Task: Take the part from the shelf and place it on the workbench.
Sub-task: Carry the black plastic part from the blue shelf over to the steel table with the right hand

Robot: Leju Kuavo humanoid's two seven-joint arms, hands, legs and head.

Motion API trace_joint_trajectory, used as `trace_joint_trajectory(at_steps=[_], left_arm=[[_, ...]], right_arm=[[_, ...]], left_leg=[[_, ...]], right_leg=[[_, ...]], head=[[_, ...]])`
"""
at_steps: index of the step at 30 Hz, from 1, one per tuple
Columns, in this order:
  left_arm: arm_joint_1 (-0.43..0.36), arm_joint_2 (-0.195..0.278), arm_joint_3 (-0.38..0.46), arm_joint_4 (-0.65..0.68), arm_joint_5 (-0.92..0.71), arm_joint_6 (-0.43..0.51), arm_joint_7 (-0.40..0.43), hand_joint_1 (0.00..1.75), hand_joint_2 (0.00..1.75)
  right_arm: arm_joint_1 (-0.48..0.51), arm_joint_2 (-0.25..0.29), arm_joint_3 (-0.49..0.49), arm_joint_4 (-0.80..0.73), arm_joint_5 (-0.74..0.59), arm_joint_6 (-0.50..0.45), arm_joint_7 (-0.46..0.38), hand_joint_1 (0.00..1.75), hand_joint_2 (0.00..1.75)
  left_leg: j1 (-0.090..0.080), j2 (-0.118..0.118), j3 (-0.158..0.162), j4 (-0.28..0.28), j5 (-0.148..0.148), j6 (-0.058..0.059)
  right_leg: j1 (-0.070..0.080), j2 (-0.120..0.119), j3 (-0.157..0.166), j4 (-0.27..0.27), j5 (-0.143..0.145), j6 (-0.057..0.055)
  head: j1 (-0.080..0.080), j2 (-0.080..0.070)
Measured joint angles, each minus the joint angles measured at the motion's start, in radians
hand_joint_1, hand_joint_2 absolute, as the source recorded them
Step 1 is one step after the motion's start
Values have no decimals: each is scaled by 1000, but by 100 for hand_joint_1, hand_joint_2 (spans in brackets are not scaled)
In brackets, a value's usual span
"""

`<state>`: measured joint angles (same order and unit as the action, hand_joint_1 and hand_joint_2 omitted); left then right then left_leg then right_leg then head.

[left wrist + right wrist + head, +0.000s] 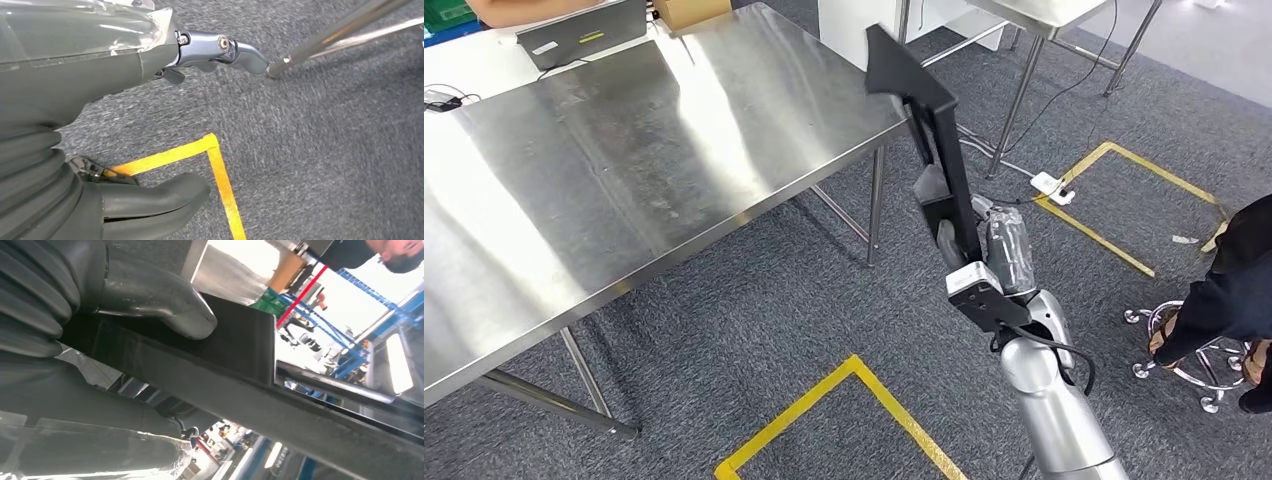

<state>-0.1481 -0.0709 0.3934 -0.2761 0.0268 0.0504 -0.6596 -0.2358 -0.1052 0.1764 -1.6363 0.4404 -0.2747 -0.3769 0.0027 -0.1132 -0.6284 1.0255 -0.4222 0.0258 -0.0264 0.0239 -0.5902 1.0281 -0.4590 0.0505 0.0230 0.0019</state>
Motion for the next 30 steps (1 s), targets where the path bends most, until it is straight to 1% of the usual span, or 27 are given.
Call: trace_joint_trajectory(at_steps=[1,2,3,5,6,7,8,9,10,12,13,14,16,17,18,19,20,21,22,23,24,25,26,27,28,29,30], left_arm=[[3,1,1,0,0,0,0,0,175],[5,1,1,0,0,0,-1,0,175],[5,2,1,0,0,-1,-1,0,175],[4,2,2,0,0,-4,-2,0,175],[4,3,3,0,0,-5,-2,0,175],[4,3,4,0,0,-6,-2,0,175],[5,3,5,0,0,-7,-2,0,175],[6,3,8,0,0,-7,-2,0,175],[6,4,11,0,1,-7,-3,0,175],[5,6,17,0,2,-7,-4,0,175],[4,7,20,0,3,-7,-5,0,175],[3,9,22,0,3,-7,-6,0,175],[3,12,27,-1,3,-6,-7,0,175],[3,12,28,-1,3,-6,-7,0,175],[2,11,29,-1,3,-5,-7,0,175],[-1,11,30,-1,3,-4,-6,0,175],[-3,10,31,0,3,-3,-5,0,175],[-6,11,31,0,2,-2,-4,0,175],[-7,11,32,0,1,-1,-2,0,175],[-7,10,32,0,1,0,0,0,175],[-7,10,32,0,0,0,1,0,175],[-7,10,33,0,0,1,2,0,175],[-7,11,35,0,0,2,2,0,175],[-7,12,38,0,0,2,3,0,175],[-8,13,41,0,0,3,3,0,175],[-7,15,45,0,1,4,2,0,175],[-6,17,47,0,1,4,2,0,175]], right_arm=[[0,-2,-2,-2,0,0,1,175,175],[0,-2,-4,-4,-1,1,1,175,175],[0,-3,-5,-7,-4,2,1,175,175],[1,-6,-11,-13,-11,8,0,175,175],[2,-7,-14,-15,-15,11,0,175,175],[2,-8,-17,-16,-17,15,0,175,175],[1,-9,-19,-16,-19,19,0,175,175],[0,-9,-20,-16,-21,23,0,175,175],[-2,-9,-20,-16,-23,25,0,175,175],[-13,-9,-19,-16,-26,28,-1,175,175],[-21,-9,-19,-16,-27,29,-1,175,175],[-29,-8,-19,-14,-28,30,-1,175,175],[-45,-6,-19,-12,-28,31,-1,175,175],[-52,-6,-18,-10,-28,31,-1,175,175],[-59,-5,-18,-9,-29,31,-1,175,175],[-65,-5,-18,-7,-29,31,-1,175,175],[-71,-5,-18,-4,-31,30,-2,175,175],[-75,-6,-18,0,-31,29,-6,175,175],[-77,-6,-18,4,-32,28,-11,175,175],[-80,-7,-18,9,-33,26,-16,175,175],[-84,-6,-18,13,-35,26,-19,175,175],[-90,-6,-17,18,-36,26,-21,175,175],[-100,-6,-17,23,-38,26,-21,175,175],[-111,-6,-16,28,-42,25,-22,175,175],[-121,-6,-15,33,-46,25,-24,175,175],[-128,-6,-14,40,-51,25,-28,175,175],[-133,-5,-13,47,-57,23,-35,175,175]], left_leg=[[2,0,-2,0,0,-4],[2,13,-5,7,-6,-8],[3,36,-15,31,-21,-12],[4,89,-65,135,-77,-22],[7,103,-99,202,-106,-25],[8,107,-126,253,-122,-27],[9,109,-138,274,-121,-27],[9,111,-130,254,-102,-26],[8,116,-103,201,-72,-22],[1,153,-32,68,-22,-9],[-5,167,-11,27,-12,-3],[-10,175,-2,7,-12,2],[-14,155,-2,2,-10,12],[-12,144,2,-5,-6,17],[-9,135,7,-12,-1,23],[-5,125,12,-18,4,28],[-3,116,13,-20,5,30],[-2,106,12,-20,6,32],[-2,96,12,-20,6,33],[-2,87,12,-20,6,33],[-2,79,12,-19,5,32],[-1,72,12,-17,4,30],[0,66,12,-14,2,26],[-2,62,10,-9,-2,21],[-3,59,8,-4,-5,16],[-5,57,5,0,-8,12],[-8,56,3,2,-9,15]], right_leg=[[-2,-5,1,0,1,-6],[-3,-11,2,-1,2,-12],[-5,-17,4,-2,2,-20],[-2,-31,6,-3,0,-32],[0,-40,6,-3,-1,-37],[2,-49,6,-3,-2,-39],[4,-58,6,-3,-3,-40],[5,-67,7,-3,-4,-41],[6,-76,9,-3,-5,-41],[11,-92,13,-3,-8,-39],[13,-100,15,-3,-10,-35],[15,-108,16,-4,-12,-32],[16,-123,21,-8,-15,-21],[16,-119,21,-5,-19,-16],[16,-104,16,10,-28,-14],[15,-82,0,46,-47,-15],[13,-59,-27,101,-71,-18],[12,-44,-61,169,-97,-21],[11,-36,-93,230,-116,-21],[10,-33,-114,263,-120,-17],[9,-32,-118,260,-108,-9],[6,-32,-102,216,-82,1],[2,-31,-73,147,-49,12],[0,-28,-43,80,-23,18],[-1,-25,-20,30,-6,18],[-2,-21,-7,3,1,14],[-1,-19,-4,-3,1,7]], head=[[0,0],[-1,0],[-3,0],[-7,0],[-9,0],[-9,0],[-9,0],[-9,0],[-9,0],[-8,0],[-8,0],[-8,0],[-8,0],[-7,0],[-7,0],[-5,0],[-3,0],[-2,0],[0,0],[0,0],[0,0],[0,0],[0,0],[0,0],[-1,0],[-1,0],[-2,0]])
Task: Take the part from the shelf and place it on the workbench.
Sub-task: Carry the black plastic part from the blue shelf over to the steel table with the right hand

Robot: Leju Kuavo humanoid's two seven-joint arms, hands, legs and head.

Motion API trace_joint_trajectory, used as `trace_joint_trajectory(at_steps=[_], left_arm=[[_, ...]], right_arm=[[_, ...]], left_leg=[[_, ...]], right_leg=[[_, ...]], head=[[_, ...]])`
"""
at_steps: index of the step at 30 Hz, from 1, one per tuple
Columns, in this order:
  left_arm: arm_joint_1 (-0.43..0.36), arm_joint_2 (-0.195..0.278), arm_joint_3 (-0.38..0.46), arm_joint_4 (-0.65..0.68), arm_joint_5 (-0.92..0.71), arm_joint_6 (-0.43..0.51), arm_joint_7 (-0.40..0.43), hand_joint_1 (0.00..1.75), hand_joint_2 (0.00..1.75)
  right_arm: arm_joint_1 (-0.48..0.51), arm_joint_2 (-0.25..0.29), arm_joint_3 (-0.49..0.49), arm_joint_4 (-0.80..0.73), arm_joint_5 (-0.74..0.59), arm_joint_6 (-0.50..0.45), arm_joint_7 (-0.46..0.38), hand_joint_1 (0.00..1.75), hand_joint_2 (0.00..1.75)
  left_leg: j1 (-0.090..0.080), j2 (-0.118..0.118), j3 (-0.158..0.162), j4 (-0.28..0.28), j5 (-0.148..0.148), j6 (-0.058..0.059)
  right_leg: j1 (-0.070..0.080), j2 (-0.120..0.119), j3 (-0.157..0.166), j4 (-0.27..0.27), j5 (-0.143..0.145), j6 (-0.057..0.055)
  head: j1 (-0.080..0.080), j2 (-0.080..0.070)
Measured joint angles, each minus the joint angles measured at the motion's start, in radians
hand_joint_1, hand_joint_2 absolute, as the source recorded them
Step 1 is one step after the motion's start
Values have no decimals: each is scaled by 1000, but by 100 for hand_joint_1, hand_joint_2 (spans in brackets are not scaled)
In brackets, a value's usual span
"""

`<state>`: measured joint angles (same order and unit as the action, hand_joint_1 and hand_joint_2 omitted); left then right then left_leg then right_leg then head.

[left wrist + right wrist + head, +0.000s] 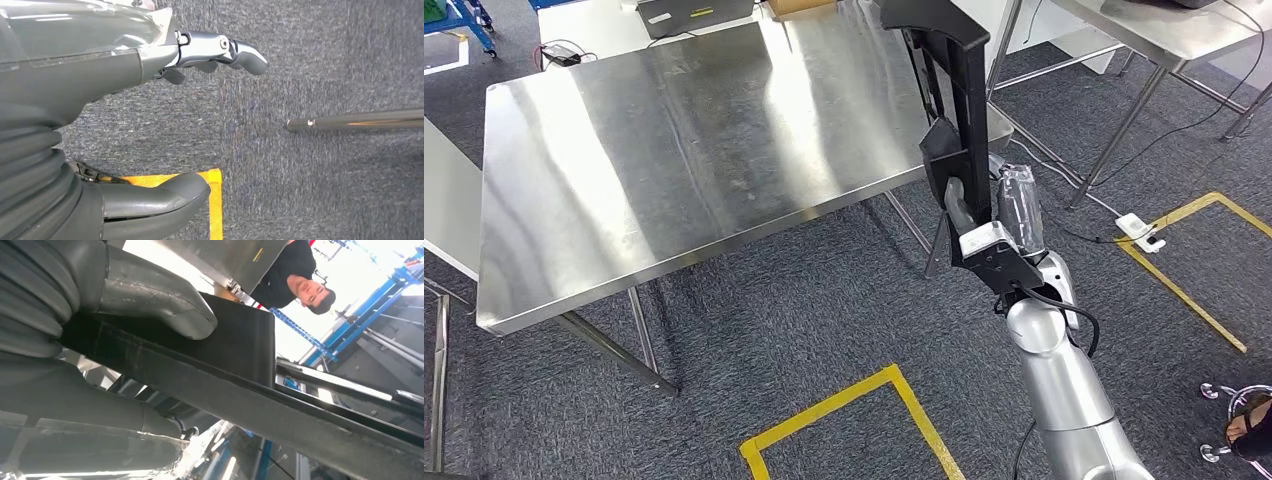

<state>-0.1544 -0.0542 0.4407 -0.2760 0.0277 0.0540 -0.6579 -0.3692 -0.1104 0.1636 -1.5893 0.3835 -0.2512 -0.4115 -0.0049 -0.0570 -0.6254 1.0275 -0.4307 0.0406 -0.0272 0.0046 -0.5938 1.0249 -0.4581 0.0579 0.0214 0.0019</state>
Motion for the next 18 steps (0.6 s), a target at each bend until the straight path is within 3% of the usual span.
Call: trace_joint_trajectory(at_steps=[3,8,11,15,18], left_arm=[[4,3,4,1,0,0,-6,0,175],[2,4,6,1,-2,1,-9,0,175],[1,3,6,1,-2,3,-9,0,175],[0,3,6,1,-3,3,-9,0,175],[0,3,6,2,-4,4,-9,0,175]], right_arm=[[-11,1,3,28,-14,-8,-26,175,175],[-24,2,5,70,-20,-25,-54,175,175],[-27,2,5,87,-23,-29,-58,175,175],[-31,2,5,102,-24,-31,-59,175,175],[-36,2,6,111,-25,-32,-62,175,175]], left_leg=[[0,1,1,-2,2,19],[3,3,7,-9,2,20],[5,3,7,-10,3,13],[7,3,7,-11,2,-10],[6,3,7,-11,1,-15]], right_leg=[[1,1,1,-2,2,-6],[5,4,1,-1,1,-7],[8,4,1,-1,0,-9],[11,4,1,0,-1,-17],[11,4,1,0,-1,-18]], head=[[-1,0],[-1,0],[-1,0],[-1,0],[0,0]])
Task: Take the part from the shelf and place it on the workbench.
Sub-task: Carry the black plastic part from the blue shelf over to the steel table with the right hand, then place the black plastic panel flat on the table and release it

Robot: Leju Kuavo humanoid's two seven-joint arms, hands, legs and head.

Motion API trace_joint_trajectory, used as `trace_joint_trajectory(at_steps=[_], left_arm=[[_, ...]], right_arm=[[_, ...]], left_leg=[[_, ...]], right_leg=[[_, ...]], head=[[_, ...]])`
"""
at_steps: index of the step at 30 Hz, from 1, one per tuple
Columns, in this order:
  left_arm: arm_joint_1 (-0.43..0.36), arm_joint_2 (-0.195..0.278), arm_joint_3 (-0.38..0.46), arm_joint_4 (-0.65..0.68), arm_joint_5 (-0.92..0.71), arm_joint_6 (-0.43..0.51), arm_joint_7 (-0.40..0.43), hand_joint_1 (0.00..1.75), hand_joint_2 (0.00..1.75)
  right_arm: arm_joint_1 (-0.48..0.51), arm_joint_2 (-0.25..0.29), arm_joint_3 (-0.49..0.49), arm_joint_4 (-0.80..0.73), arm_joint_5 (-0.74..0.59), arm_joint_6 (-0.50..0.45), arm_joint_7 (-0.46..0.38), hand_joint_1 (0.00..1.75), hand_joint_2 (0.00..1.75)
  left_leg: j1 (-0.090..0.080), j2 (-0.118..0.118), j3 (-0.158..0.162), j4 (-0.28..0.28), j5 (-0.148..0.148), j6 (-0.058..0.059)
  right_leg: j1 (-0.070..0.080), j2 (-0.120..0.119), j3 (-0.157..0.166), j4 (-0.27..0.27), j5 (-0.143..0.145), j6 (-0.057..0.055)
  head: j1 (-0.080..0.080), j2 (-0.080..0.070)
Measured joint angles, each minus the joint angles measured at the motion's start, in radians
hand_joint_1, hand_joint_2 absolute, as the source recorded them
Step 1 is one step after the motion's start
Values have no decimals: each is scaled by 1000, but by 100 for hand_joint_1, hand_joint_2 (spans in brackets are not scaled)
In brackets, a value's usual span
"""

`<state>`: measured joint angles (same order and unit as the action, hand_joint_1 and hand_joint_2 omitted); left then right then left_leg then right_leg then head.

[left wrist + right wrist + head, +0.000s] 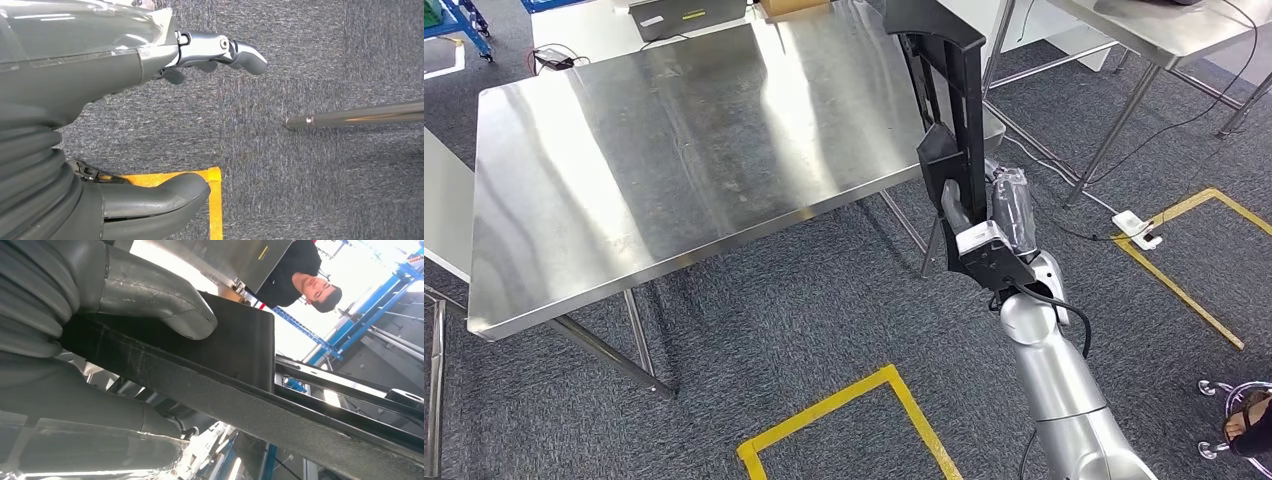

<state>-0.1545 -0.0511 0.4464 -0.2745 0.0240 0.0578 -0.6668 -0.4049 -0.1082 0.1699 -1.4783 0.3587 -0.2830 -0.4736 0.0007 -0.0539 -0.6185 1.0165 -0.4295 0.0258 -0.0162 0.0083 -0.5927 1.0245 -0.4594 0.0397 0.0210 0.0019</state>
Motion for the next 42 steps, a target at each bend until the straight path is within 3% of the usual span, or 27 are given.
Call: trace_joint_trajectory(at_steps=[14,17,19,21,23,24,25,26,28,29,30,34,36,37,39,40,41,42], left_arm=[[0,1,4,1,-6,-9,-8,0,175],[0,4,4,2,-17,-18,-19,0,175],[2,5,4,2,-21,-20,-26,0,175],[2,3,3,2,-25,-21,-30,0,175],[2,2,3,2,-28,-20,-32,0,175],[3,0,3,3,-30,-19,-32,0,175],[5,-1,3,3,-31,-19,-32,0,175],[6,-3,3,4,-32,-19,-32,0,175],[6,-4,3,4,-33,-19,-33,0,175],[6,-3,3,4,-33,-19,-33,0,175],[6,-1,3,4,-33,-18,-33,0,175],[7,-2,3,5,-33,-18,-34,0,175],[5,-2,3,5,-33,-19,-34,0,175],[4,-2,3,5,-33,-19,-34,0,175],[4,-2,3,5,-34,-19,-34,0,175],[4,-2,3,6,-34,-19,-34,0,175],[4,-2,3,6,-34,-19,-34,0,175],[4,-2,3,6,-34,-19,-34,0,175]], right_arm=[[-59,5,15,29,-1,-4,-4,175,175],[-68,5,17,31,-3,-6,-5,175,175],[-75,3,18,31,-5,-7,-6,175,175],[-82,-1,19,32,-7,-9,-8,175,175],[-82,-4,21,34,-9,-10,-9,175,175],[-80,-6,22,35,-9,-10,-9,175,175],[-77,-8,23,35,-10,-10,-9,175,175],[-75,-8,24,36,-10,-10,-9,175,175],[-75,-10,27,36,-10,-10,-9,175,175],[-75,-11,27,36,-11,-10,-9,175,175],[-74,-11,28,37,-11,-11,-10,175,175],[-70,-13,30,37,-11,-13,-10,175,175],[-70,-13,31,36,-11,-14,-10,175,175],[-71,-13,31,35,-11,-14,-10,175,175],[-71,-13,31,33,-12,-14,-9,175,175],[-70,-13,31,33,-13,-15,-8,175,175],[-70,-13,32,33,-14,-15,-7,175,175],[-70,-13,32,33,-15,-15,-6,175,175]], left_leg=[[-12,0,-1,3,-1,1],[-15,1,0,2,-6,18],[-6,4,25,-30,2,33],[4,9,54,-61,12,40],[6,12,61,-65,9,42],[8,12,63,-64,6,39],[11,11,65,-63,1,34],[16,10,69,-60,-4,27],[24,7,74,-46,-22,7],[25,6,72,-35,-33,-3],[24,5,70,-24,-43,-11],[27,4,69,-15,-59,-24],[31,23,56,23,-78,-30],[31,35,30,72,-97,-32],[30,49,-54,212,-143,-34],[30,50,-95,266,-151,-33],[29,50,-124,290,-142,-29],[27,51,-132,273,-108,-21]], right_leg=[[-6,-1,1,-3,1,2],[-16,-1,8,-15,2,9],[-10,-1,12,-14,0,13],[-4,-3,-21,55,-27,9],[-8,-3,-97,186,-71,9],[-12,-3,-127,233,-81,14],[-18,-3,-141,244,-76,25],[-24,-4,-130,211,-54,39],[-38,-4,-68,73,11,71],[-41,-3,-40,21,30,78],[-42,-1,-24,-7,38,74],[-35,3,-20,0,22,24],[-35,2,-11,0,14,9],[-34,1,-5,0,9,1],[-27,-2,6,0,-1,-13],[-23,-3,12,0,-6,-18],[-19,-3,18,0,-12,-22],[-15,-3,27,0,-18,-24]], head=[[0,0],[-1,0],[-1,0],[0,0],[1,0],[1,0],[1,0],[1,0],[2,0],[3,0],[3,0],[1,0],[0,0],[-1,0],[-2,0],[-2,0],[-2,0],[-2,0]])
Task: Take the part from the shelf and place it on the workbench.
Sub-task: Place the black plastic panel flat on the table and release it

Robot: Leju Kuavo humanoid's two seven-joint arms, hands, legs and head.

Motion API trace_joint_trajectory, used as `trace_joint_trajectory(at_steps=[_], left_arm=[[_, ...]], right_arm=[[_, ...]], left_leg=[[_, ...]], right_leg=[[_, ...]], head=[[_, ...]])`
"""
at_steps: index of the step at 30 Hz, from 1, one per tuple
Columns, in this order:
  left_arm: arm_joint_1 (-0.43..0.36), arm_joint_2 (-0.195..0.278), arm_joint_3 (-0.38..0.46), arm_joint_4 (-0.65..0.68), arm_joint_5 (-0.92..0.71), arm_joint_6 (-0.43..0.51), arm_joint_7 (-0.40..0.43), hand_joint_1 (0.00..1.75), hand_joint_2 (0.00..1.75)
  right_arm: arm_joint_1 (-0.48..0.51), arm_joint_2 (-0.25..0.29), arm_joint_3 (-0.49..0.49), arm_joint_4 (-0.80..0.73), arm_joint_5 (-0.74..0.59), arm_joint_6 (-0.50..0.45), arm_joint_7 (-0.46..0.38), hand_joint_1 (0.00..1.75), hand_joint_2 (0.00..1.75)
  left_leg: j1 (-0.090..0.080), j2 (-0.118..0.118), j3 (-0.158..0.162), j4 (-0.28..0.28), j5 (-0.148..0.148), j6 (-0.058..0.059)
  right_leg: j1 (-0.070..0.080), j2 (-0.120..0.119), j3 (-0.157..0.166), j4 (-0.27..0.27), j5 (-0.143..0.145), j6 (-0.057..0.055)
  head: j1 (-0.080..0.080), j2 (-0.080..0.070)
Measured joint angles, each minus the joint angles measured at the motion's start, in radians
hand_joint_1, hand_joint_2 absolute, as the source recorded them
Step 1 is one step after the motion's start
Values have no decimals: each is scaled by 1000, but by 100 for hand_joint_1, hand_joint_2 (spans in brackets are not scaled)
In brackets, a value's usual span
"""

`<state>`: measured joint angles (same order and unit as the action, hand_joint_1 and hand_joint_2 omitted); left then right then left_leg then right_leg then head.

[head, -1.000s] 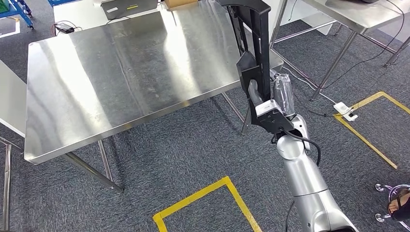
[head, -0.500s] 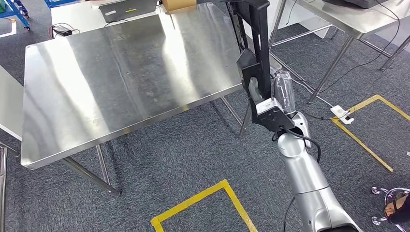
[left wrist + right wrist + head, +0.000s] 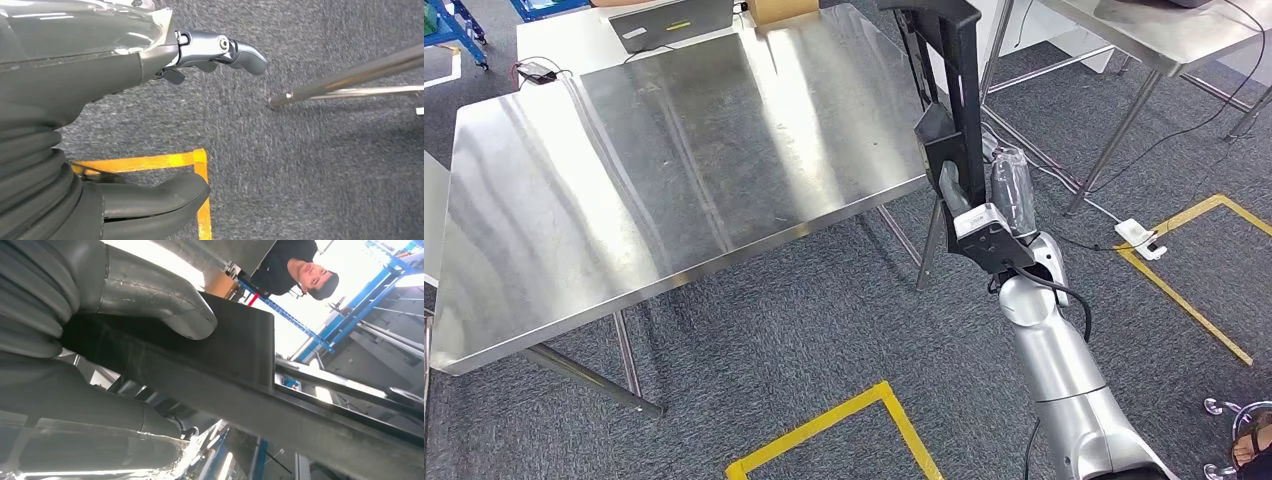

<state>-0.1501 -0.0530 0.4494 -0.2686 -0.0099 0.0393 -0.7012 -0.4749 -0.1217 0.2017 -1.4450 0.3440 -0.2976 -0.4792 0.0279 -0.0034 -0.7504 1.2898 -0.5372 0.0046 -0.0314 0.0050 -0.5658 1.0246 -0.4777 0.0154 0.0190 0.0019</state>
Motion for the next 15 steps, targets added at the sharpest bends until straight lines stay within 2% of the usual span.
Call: trace_joint_trajectory(at_steps=[2,3,4,6,9,10,11,13,14,15], left_arm=[[0,1,0,0,0,0,0,0,175],[0,2,0,0,0,0,0,0,175],[-1,2,0,0,0,0,0,0,175],[-3,3,0,0,0,0,0,0,175],[-3,2,0,0,0,0,0,0,175],[-4,0,0,0,0,-1,0,0,175],[-4,-1,0,0,0,-1,0,0,175],[-4,-2,0,0,0,-2,0,0,175],[-4,-3,0,0,0,-2,0,0,175],[-3,-4,0,1,0,-2,0,0,175]], right_arm=[[-1,0,0,0,-1,0,1,175,175],[-2,0,0,0,-2,0,1,175,175],[-3,0,0,-1,-2,0,1,175,175],[-5,0,1,-1,-2,0,2,175,175],[-6,-1,1,-5,-2,0,3,175,175],[-8,-2,1,-6,-3,0,3,175,175],[-9,-4,1,-6,-3,0,3,175,175],[-8,-6,1,-6,-3,0,3,175,175],[-6,-8,1,-6,-3,0,4,175,175],[-4,-8,0,-6,-3,0,4,175,175]], left_leg=[[-10,1,32,-121,99,25],[-16,3,54,-181,135,38],[-23,4,71,-222,150,48],[-33,6,82,-246,143,59],[-31,3,115,-287,142,62],[-29,1,128,-301,143,62],[-28,-1,136,-308,141,64],[-28,-5,143,-309,134,67],[-29,-8,147,-309,130,67],[-28,-12,151,-307,125,65]], right_leg=[[6,0,20,-1,-15,0],[12,0,29,-3,-22,2],[12,0,33,-4,-27,5],[13,-2,36,-9,-33,13],[17,-7,37,-4,-45,24],[18,-7,20,31,-59,23],[16,-6,-14,91,-77,20],[15,-5,-103,222,-108,21],[15,-5,-134,255,-105,27],[14,-5,-145,246,-84,37]], head=[[0,0],[1,0],[1,0],[0,0],[0,0],[2,0],[2,0],[2,0],[2,0],[2,0]])
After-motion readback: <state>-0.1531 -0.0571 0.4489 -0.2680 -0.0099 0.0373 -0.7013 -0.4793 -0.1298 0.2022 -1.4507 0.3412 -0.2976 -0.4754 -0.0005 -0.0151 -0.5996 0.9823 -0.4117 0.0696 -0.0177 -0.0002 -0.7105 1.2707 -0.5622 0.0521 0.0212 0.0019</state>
